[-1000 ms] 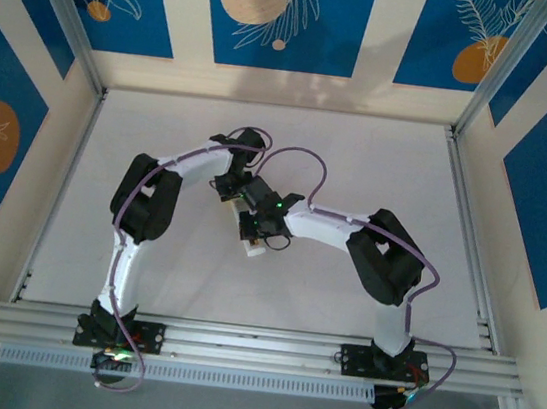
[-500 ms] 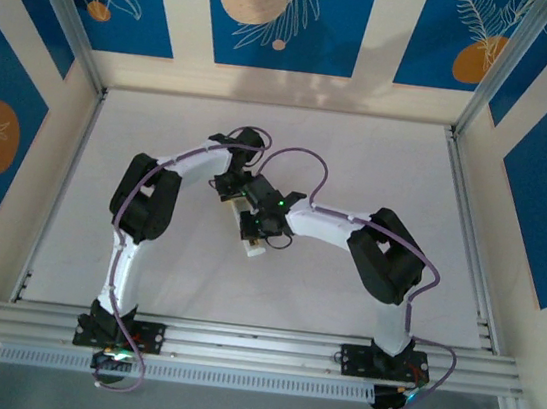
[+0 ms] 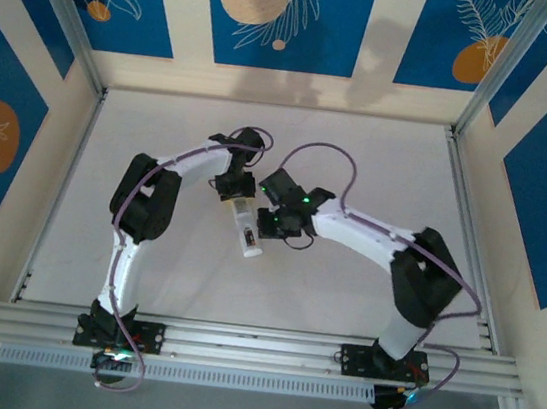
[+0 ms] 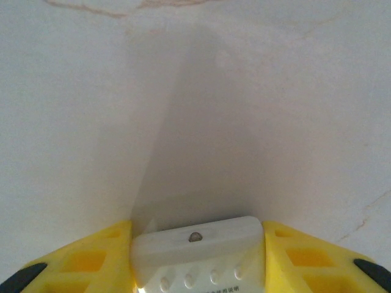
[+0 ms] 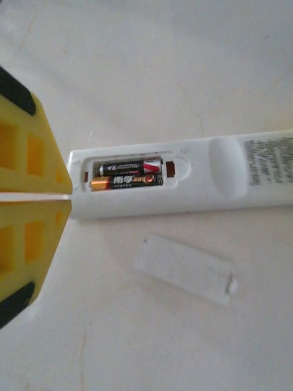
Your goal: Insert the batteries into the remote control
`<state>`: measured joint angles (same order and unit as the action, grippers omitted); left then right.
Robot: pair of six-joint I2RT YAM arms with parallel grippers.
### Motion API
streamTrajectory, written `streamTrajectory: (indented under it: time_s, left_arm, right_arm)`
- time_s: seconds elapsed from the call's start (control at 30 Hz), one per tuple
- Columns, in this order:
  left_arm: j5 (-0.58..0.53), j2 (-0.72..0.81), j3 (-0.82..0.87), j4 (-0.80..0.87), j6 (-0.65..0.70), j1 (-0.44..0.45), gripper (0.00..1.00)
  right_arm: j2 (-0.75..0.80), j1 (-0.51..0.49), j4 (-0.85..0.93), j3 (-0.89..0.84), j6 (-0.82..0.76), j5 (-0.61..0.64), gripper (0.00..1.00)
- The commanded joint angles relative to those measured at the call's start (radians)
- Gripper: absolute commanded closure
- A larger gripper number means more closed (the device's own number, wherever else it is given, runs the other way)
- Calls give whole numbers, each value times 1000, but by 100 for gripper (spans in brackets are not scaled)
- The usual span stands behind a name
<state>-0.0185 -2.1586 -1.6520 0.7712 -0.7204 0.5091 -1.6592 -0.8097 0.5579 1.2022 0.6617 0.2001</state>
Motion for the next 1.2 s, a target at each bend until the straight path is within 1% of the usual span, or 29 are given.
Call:
streamTrajectory:
  time_s: [0.0, 0.07, 0.13, 0.27, 0.33, 0.37, 0.4, 0.47, 0.63, 0.8, 0.9, 1.0, 1.17]
  left_arm:
    - [85, -4, 18, -148, 65, 17, 60]
    - [85, 2, 14, -156, 81, 19, 53]
    - [80, 7, 2, -150, 93, 18, 45]
    - [82, 30, -35, -126, 122, 19, 36]
    - [76, 70, -47, -114, 146, 16, 31]
    - [71, 91, -48, -111, 158, 14, 31]
    - [65, 125, -49, -102, 172, 14, 30]
    - [58, 189, -49, -83, 200, 6, 30]
    - [15, 364, -21, -9, 294, -21, 30]
    - [-5, 516, 82, 6, 323, -67, 29]
    - [0, 600, 166, -29, 302, -90, 28]
    - [22, 661, 250, -82, 280, -106, 26]
    - [57, 677, 302, -112, 248, -125, 25]
  right_arm:
    - [100, 40, 6, -80, 97, 37, 84]
    - [125, 50, -13, -109, 109, 47, 78]
    - [113, 59, 3, -101, 116, 66, 73]
    - [60, 64, 19, -61, 109, 74, 64]
    - [24, 66, 17, -36, 110, 76, 63]
    - [8, 66, 15, -25, 109, 74, 63]
    - [-9, 66, 11, -10, 106, 70, 63]
    - [-36, 61, -9, 13, 81, 35, 68]
    - [-102, -9, -41, 67, 34, -24, 79]
    - [-183, -53, -25, 112, 24, -19, 92]
    - [-223, -60, -21, 130, 20, -39, 95]
    - [-261, -72, -5, 147, 18, -25, 97]
    - [-330, -80, 12, 162, 15, -11, 97]
